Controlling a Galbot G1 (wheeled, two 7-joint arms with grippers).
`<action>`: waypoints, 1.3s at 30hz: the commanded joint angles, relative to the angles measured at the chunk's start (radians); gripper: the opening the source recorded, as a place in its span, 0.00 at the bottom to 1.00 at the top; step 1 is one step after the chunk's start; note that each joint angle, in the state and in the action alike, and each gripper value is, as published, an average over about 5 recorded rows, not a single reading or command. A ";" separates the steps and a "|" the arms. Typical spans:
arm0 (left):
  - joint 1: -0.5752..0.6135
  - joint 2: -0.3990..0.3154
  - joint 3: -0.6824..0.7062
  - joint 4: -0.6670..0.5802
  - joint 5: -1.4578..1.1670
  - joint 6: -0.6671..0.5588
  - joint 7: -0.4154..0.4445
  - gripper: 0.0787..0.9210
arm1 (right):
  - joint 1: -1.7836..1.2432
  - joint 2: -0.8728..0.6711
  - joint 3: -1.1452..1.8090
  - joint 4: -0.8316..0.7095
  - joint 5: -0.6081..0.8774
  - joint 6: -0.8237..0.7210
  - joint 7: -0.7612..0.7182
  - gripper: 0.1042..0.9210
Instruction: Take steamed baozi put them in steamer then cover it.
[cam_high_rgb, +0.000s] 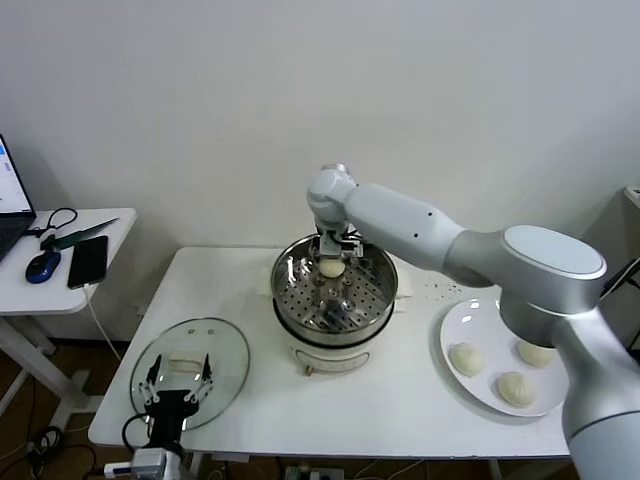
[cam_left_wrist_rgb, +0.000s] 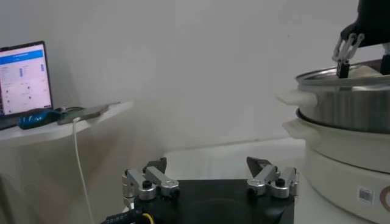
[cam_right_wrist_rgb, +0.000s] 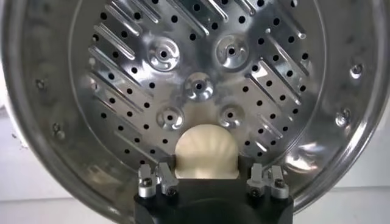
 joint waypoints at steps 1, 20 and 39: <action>0.011 0.002 -0.011 0.007 -0.007 -0.007 -0.008 0.88 | -0.026 0.011 0.001 -0.012 0.001 0.007 0.009 0.73; 0.021 0.000 -0.019 -0.022 0.003 0.000 -0.015 0.88 | 0.244 -0.288 -0.080 0.279 0.352 -0.084 -0.015 0.88; 0.025 0.030 0.002 -0.074 -0.057 0.020 0.018 0.88 | 0.330 -0.968 -0.467 0.576 1.011 -0.887 0.193 0.88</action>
